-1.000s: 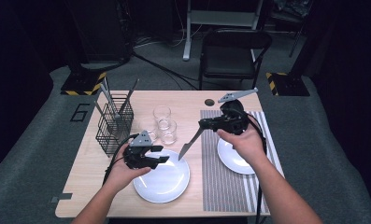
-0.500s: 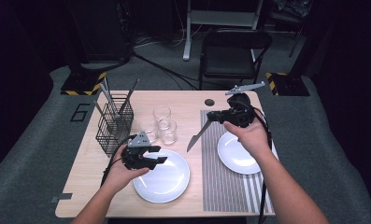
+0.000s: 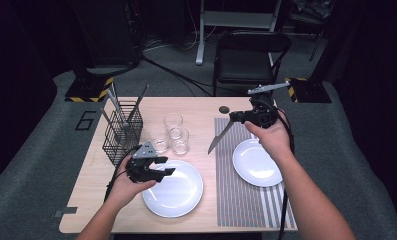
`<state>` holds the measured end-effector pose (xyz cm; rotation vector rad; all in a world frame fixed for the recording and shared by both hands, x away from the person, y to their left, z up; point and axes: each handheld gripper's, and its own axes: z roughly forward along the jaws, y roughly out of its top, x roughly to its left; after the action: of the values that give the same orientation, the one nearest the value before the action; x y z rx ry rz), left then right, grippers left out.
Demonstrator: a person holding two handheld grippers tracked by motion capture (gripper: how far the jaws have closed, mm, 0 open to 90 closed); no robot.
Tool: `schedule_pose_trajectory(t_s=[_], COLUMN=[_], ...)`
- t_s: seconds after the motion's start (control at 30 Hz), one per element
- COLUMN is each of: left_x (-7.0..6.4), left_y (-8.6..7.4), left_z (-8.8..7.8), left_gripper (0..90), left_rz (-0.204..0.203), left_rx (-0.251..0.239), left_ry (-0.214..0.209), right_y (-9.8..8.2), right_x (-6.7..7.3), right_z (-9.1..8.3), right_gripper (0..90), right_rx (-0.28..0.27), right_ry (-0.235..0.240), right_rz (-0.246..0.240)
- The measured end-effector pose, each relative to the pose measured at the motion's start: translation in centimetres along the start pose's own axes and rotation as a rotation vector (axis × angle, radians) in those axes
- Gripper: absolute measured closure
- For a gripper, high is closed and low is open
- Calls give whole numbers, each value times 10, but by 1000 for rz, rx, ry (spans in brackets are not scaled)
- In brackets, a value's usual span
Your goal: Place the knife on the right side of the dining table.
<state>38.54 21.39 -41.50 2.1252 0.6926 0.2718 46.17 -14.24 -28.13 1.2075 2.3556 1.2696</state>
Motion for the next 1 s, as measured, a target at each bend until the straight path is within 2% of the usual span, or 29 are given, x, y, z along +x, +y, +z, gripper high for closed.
schedule_pose_trajectory(t_s=[0.43,0.57,0.83,0.9,1.0], left_x=[2,3,4,5,5], left_y=[-4,-5,-6,-6,-6], left_z=[-4,-5,-5,-5,-5], left_gripper=[476,477,478,478,478], left_rz=[-10,-4,2,3,6], left_rx=[7,6,17,19,19], left_ry=[12,26,30,31,28], right_y=[8,10,15,16,17], right_x=[-25,-33,-45,-48,-52], right_z=[14,21,31,34,38], right_gripper=[839,839,839,839,839], right_rx=[0,2,11,10,12], right_ry=[-80,-104,-147,-159,-171], right_rz=[44,50,91,82,105])
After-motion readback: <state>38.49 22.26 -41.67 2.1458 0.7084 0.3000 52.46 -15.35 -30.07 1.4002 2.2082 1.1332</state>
